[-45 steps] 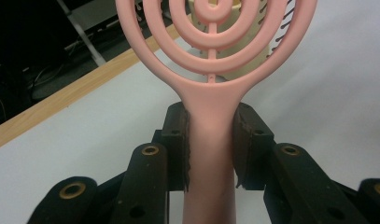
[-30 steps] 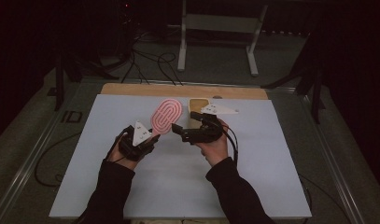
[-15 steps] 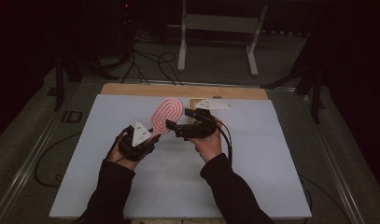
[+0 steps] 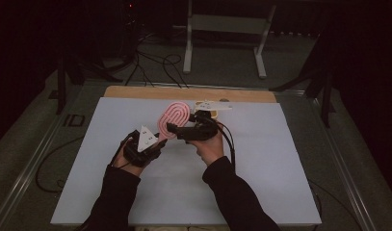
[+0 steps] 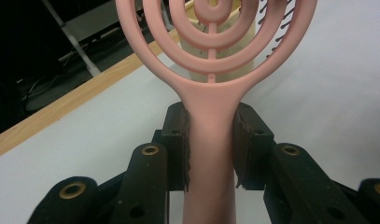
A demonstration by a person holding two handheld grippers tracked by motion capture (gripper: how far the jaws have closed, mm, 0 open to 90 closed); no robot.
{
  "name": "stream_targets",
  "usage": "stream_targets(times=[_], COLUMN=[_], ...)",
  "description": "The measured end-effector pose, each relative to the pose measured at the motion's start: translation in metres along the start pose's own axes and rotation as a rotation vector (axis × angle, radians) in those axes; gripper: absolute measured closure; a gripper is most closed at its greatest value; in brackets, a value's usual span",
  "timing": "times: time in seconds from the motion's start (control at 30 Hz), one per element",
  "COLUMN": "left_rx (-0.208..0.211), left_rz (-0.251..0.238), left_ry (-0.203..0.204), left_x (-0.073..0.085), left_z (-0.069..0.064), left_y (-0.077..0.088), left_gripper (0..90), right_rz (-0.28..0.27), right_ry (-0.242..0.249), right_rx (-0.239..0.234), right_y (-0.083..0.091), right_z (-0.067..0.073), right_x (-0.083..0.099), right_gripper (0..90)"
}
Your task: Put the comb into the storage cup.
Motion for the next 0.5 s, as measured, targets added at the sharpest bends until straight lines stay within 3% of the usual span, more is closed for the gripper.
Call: stream_targets(times=[0.27,0.3,0.5], left_rx=[0.002,0.006,0.018], left_rz=[-0.009,-0.016,-0.020], left_ry=[-0.001,0.006,0.019], left_x=[-0.0018,-0.0026,-0.0023], left_z=[-0.0018,-0.0011,-0.0014], left_y=[0.0003,0.0014,0.0013], left_gripper=[70.0,70.0,70.0], right_rz=[0.006,0.014,0.016], right_ry=[-0.008,-0.014,-0.019], right_rx=[-0.004,-0.007,-0.038], right_y=[-0.0041,-0.0057,-0.0063], right_z=[0.0045,0.0055,0.0095], right_x=[-0.0044,-0.0027,-0.0019], right_gripper=[38.6,46.3,55.8])
Point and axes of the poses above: each handheld gripper's, and its own axes: y roughly backward along the jaws, x roughly out of its underside, z roughly to its left, the point moved 10 cm from there along -y, roughly forward along the jaws, and after that the axes turned 2 degrees about -y, right-handed, at the moved point
